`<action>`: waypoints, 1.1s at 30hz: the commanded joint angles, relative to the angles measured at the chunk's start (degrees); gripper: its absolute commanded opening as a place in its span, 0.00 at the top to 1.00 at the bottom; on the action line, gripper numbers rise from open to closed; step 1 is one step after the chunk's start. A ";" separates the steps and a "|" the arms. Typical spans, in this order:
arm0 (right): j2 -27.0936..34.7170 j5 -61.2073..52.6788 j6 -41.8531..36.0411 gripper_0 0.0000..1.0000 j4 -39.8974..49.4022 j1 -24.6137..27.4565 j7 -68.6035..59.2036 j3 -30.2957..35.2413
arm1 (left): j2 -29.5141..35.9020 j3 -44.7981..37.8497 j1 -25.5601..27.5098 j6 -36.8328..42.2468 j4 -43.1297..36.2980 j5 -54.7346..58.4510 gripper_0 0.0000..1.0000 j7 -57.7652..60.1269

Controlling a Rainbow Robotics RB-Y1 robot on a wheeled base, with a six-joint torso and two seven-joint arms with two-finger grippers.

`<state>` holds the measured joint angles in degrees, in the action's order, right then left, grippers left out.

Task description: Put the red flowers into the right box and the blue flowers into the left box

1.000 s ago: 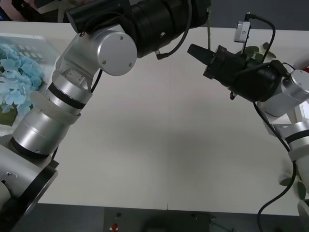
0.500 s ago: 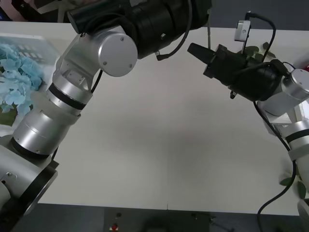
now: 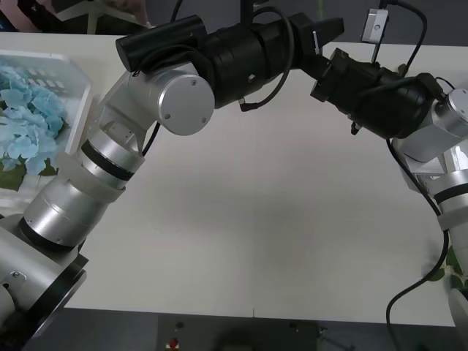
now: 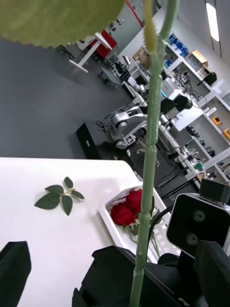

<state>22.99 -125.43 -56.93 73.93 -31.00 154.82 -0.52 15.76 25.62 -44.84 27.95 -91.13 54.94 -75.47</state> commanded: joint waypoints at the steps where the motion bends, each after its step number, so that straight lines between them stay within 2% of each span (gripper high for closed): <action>1: 1.71 1.24 -1.60 1.00 0.87 -1.79 0.18 0.52 | -0.38 -0.22 0.02 -0.44 -0.89 -0.27 0.00 -1.87; 7: 8.83 8.09 -6.26 1.00 -1.15 -1.79 -4.70 0.52 | 0.85 -0.66 -0.51 -0.79 -1.24 -2.64 0.00 -4.86; 13: 19.73 19.78 -13.47 1.00 -1.94 -1.96 -21.93 0.52 | 9.20 -2.33 -1.56 5.71 -5.99 2.46 0.00 -5.65; 16: 25.35 23.47 -17.07 1.00 -2.47 -1.96 -31.59 0.69 | 14.91 -4.70 2.30 11.07 -11.08 8.43 0.00 -5.47; 19: 31.15 27.25 -21.03 1.00 -3.70 -1.96 -39.77 0.69 | 20.80 -6.90 8.81 15.47 -16.97 15.99 0.00 -6.53; 22: 36.87 30.86 -25.51 1.00 -7.04 -1.96 -43.72 0.69 | 26.51 -7.78 16.89 15.11 -23.48 21.79 0.00 -13.65; 26: 41.61 32.88 -27.79 1.00 -14.43 -1.96 -44.51 0.69 | 31.26 -7.34 25.95 9.67 -31.12 23.11 0.00 -19.98; 29: 44.25 33.05 -26.48 1.00 -21.81 -1.96 -44.34 0.78 | 36.27 -5.84 29.37 6.68 -34.64 23.64 0.00 -22.61; 33: 46.53 34.46 -21.99 1.00 -28.75 -2.05 -43.37 0.78 | 43.39 -2.59 28.93 3.43 -36.31 24.69 0.00 -24.11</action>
<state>67.04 -92.23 -80.42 46.51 -31.28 110.00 -0.52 54.79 21.37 -13.09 33.40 -125.34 78.43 -97.90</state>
